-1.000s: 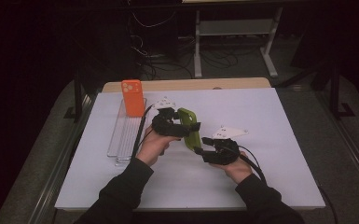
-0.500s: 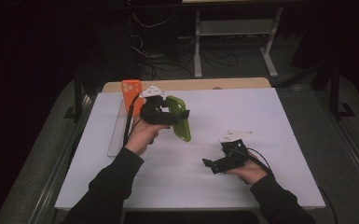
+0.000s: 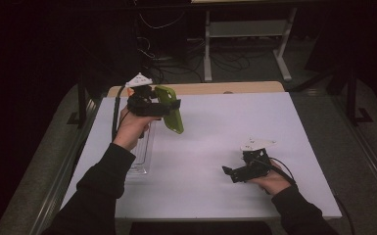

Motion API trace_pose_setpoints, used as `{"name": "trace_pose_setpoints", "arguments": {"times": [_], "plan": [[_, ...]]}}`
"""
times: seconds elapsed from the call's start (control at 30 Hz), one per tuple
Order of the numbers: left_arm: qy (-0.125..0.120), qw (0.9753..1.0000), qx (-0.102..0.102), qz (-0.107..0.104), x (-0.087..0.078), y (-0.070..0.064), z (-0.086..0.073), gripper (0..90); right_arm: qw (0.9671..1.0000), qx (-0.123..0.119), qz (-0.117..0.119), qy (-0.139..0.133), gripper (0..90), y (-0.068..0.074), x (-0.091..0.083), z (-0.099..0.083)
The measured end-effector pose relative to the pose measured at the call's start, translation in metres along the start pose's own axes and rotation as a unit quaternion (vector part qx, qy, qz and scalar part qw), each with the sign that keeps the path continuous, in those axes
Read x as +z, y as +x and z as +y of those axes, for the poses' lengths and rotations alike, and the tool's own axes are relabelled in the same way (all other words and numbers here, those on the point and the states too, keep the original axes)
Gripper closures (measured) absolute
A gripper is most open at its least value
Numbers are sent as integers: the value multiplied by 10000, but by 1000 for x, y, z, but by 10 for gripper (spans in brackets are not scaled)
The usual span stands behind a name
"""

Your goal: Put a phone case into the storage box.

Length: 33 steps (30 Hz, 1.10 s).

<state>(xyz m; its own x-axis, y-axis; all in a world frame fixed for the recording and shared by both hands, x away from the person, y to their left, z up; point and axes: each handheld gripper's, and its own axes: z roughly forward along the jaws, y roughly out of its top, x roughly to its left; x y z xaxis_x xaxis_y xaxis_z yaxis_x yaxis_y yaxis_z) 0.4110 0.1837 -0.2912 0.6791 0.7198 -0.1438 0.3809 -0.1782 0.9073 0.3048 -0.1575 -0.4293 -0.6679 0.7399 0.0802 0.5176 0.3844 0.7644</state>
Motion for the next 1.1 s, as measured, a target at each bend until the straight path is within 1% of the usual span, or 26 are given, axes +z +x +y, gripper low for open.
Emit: {"name": "trace_pose_setpoints", "arguments": {"times": [0.07, 0.13, 0.3, 0.33, 0.43, 0.53, 0.6, 0.63, 0.7, 0.77, 0.8, 0.83, 0.87, 0.9, 0.97, 1.0, 1.03, 1.1], "plan": [[-32, 10000, -22, 63, -4, 5, 4, 137, 10000, -2, -16, 44, 0, -1, -1, -1], [-62, 9998, -25, 161, -8, 9, 7, 137, 10000, -36, -53, 29, 0, -2, -1, -3], [-71, 9991, -1, 427, -17, 20, 13, 137, 10000, -59, -39, 28, 0, -5, -6, -7], [-72, 9989, -3, 455, -18, 22, 14, 137, 10000, -58, -39, 23, 0, -6, -7, -8], [-69, 9981, 18, 613, -23, 28, 16, 137, 10000, -74, -11, -57, 0, -8, -12, -12], [-53, 9969, 8, 782, -28, 35, 19, 137, 9999, -23, 48, -137, 0, -10, -17, -15], [-47, 9961, -14, 876, -30, 39, 20, 137, 9999, -26, 43, -164, 0, -11, -20, -18], [-76, 9956, -53, 931, -31, 40, 21, 137, 9998, -67, 39, -178, 0, -12, -21, -19], [-56, 9948, -51, 1013, -32, 44, 22, 137, 9998, -56, 23, -200, 0, -13, -23, -22], [-19, 9933, -26, 1151, -33, 46, 23, 137, 9998, -48, 12, -199, 0, -13, -24, -24], [-36, 9926, -64, 1213, -33, 47, 23, 137, 9998, -43, 16, -206, 0, -13, -25, -25], [-23, 9915, -56, 1301, -34, 49, 24, 137, 9998, -60, 5, -201, 0, -13, -25, -26], [-17, 9906, -59, 1365, -34, 51, 24, 137, 9999, -25, -2, -160, 0, -12, -25, -27], [-15, 9894, -76, 1451, -34, 52, 24, 137, 9998, -29, 7, -181, 0, -12, -25, -28], [-21, 9870, -119, 1601, -33, 55, 24, 137, 9999, -38, -3, -124, 0, -11, -25, -29], [16, 9857, -128, 1680, -32, 57, 24, 137, 9999, -44, 9, -123, 0, -10, -25, -30], [30, 9843, -168, 1758, -30, 58, 23, 137, 9999, -62, 13, -99, 0, -9, -25, -30], [97, 9806, -182, 1949, -26, 60, 22, 137, 9999, -78, 35, -145, 0, -9, -24, -29]]}}
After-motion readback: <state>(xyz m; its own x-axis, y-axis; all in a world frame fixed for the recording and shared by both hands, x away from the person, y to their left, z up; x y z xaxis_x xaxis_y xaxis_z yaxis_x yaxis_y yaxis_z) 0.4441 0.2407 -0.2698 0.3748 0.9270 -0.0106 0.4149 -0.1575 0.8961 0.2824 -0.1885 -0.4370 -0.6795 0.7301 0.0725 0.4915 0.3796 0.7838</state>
